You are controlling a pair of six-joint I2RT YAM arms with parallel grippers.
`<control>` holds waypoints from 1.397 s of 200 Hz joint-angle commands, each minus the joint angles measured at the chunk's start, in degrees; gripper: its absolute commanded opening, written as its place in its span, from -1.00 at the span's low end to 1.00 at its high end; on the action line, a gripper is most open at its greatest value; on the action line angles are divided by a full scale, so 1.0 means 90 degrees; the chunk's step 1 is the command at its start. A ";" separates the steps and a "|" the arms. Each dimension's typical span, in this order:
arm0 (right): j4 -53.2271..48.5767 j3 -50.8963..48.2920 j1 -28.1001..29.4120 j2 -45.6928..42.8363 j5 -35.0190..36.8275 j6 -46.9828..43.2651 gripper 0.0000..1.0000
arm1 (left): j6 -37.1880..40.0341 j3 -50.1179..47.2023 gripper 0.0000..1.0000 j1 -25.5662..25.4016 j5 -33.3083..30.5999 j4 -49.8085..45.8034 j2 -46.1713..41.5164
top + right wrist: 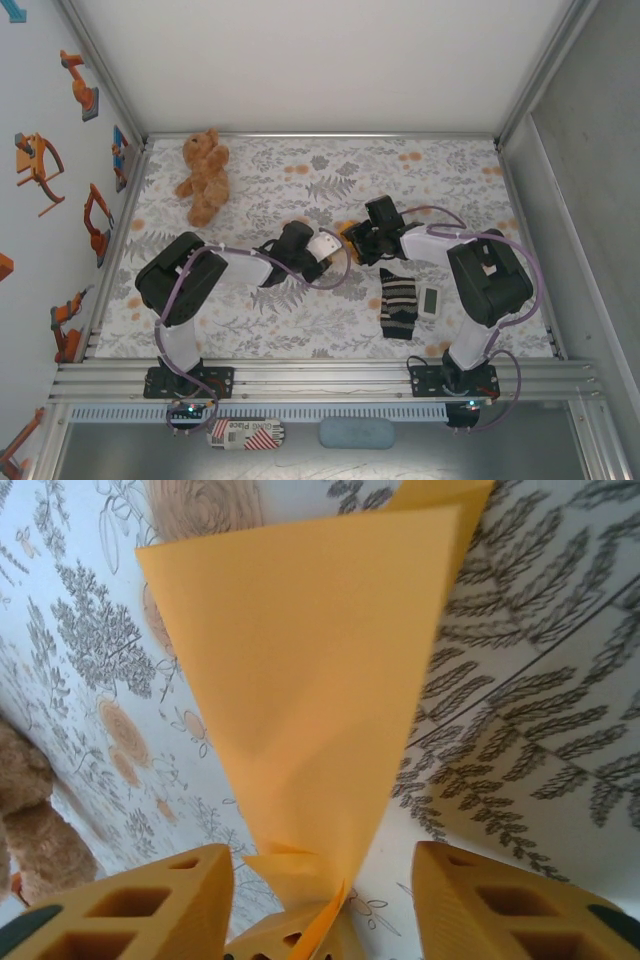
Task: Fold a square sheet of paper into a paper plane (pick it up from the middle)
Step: Fold the wing for the fifth time at the center of the table.
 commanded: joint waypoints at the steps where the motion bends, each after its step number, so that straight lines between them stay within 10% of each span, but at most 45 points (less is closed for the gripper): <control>1: -0.0429 0.0085 -0.0160 -0.0300 0.0267 -0.0350 0.09 | -0.0341 0.0357 -0.82 0.0213 0.0821 -0.0666 -0.0071; 86: -0.1277 0.0173 -0.0613 -0.1130 0.1030 -0.1816 0.20 | -0.1066 0.1922 -0.97 0.0656 0.1796 -0.3164 0.0369; 279: 0.0973 -0.0969 -0.0536 -0.0886 -0.0378 -0.3389 0.04 | -0.3167 0.2253 -1.00 0.1130 0.3150 -0.2993 0.1121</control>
